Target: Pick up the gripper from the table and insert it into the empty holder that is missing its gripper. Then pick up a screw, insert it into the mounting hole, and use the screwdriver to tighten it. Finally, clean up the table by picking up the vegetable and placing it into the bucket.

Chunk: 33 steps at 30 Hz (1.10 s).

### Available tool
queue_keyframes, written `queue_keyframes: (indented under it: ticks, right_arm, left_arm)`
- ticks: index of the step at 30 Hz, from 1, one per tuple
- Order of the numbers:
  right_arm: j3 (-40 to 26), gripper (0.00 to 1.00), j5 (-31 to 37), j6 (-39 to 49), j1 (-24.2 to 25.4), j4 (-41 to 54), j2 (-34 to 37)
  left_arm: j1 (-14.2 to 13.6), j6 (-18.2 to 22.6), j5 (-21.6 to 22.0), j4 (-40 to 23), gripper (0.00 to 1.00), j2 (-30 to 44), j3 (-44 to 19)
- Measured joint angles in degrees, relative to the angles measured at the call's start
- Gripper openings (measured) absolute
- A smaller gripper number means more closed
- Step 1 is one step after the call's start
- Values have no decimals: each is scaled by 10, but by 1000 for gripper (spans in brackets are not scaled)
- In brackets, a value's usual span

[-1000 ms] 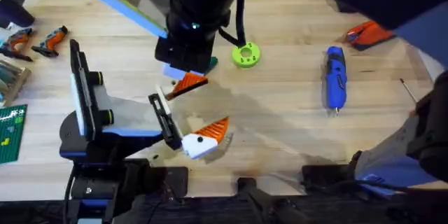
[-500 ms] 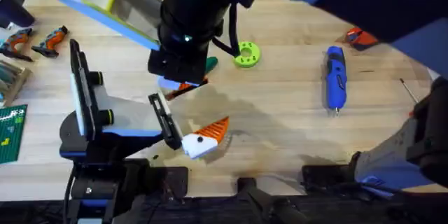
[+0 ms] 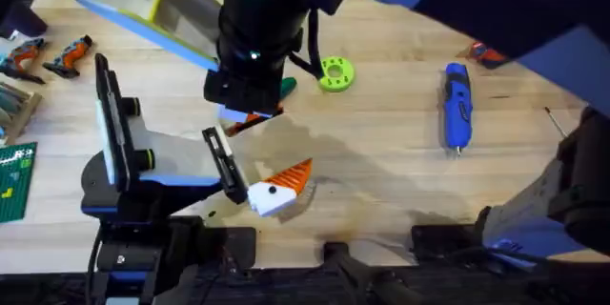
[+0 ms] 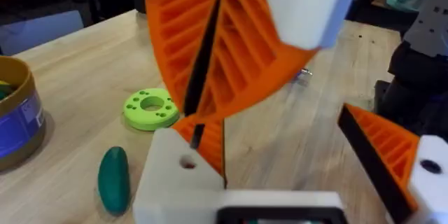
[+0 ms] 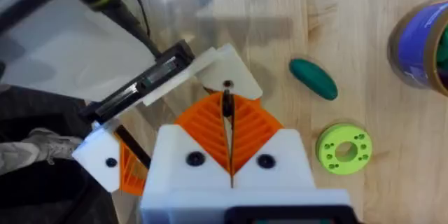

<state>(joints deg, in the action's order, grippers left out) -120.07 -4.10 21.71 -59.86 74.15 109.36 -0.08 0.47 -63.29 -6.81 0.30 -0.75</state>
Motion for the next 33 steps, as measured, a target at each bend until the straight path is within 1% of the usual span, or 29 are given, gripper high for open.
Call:
queue_keyframes:
  ticks: [16,33]
  right_arm:
    - [0,6,1,0,0,0,16]
    - [0,6,2,0,0,1,17]
  left_arm:
    - [0,0,0,0,986,0,0]
    - [0,0,0,0,985,0,0]
